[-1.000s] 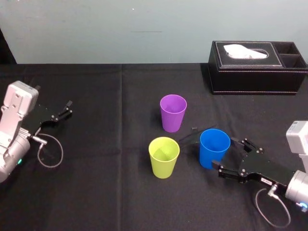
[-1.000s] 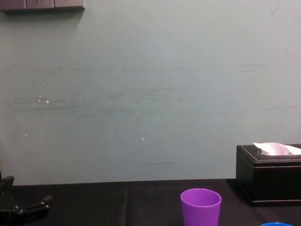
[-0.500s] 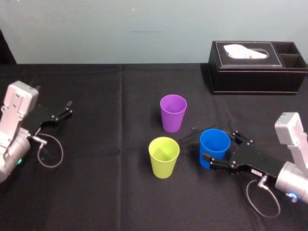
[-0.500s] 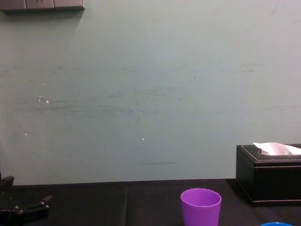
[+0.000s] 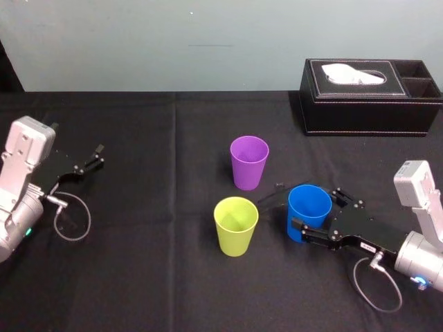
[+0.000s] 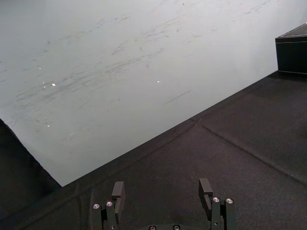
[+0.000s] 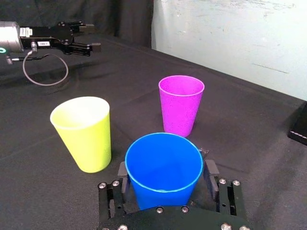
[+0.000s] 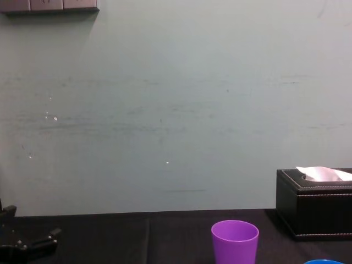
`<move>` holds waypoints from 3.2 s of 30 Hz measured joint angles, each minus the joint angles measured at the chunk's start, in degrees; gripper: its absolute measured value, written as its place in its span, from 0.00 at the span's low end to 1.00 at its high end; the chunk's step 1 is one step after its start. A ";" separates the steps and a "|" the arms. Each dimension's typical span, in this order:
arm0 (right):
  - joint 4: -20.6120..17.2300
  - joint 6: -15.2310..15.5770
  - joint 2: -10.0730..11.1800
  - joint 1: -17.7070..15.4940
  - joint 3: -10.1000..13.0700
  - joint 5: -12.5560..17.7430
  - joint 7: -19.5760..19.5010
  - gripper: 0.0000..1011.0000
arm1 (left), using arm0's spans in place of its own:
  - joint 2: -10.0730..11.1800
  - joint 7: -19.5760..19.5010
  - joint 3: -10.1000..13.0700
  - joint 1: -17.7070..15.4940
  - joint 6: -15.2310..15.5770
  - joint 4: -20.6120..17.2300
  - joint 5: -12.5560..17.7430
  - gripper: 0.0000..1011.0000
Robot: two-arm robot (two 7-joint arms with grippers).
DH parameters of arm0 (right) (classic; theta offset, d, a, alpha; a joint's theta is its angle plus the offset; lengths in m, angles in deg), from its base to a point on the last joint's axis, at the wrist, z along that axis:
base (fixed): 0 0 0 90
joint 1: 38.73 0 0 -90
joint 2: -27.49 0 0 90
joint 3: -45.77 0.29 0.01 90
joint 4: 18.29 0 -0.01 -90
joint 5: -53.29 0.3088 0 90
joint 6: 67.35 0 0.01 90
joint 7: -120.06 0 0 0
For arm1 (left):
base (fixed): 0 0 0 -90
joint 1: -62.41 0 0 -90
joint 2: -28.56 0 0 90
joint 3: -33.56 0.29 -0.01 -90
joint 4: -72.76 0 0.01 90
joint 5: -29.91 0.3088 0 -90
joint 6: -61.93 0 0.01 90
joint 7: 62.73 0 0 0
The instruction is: Stack the three plastic cups sequentially using one hand.
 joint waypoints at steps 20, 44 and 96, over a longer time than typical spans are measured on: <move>-0.15 -0.11 0.12 -0.14 0.09 0.09 -0.04 0.72 | 0.00 0.00 0.00 0.00 0.00 0.00 0.00 1.00; -10.16 7.79 1.60 -0.28 3.34 0.17 -5.20 0.72 | 0.00 0.00 0.00 0.00 0.00 0.00 0.00 1.00; 1.62 16.12 -10.20 21.71 -8.49 -9.33 -6.64 0.72 | 0.00 0.00 0.00 0.00 0.00 0.00 0.00 1.00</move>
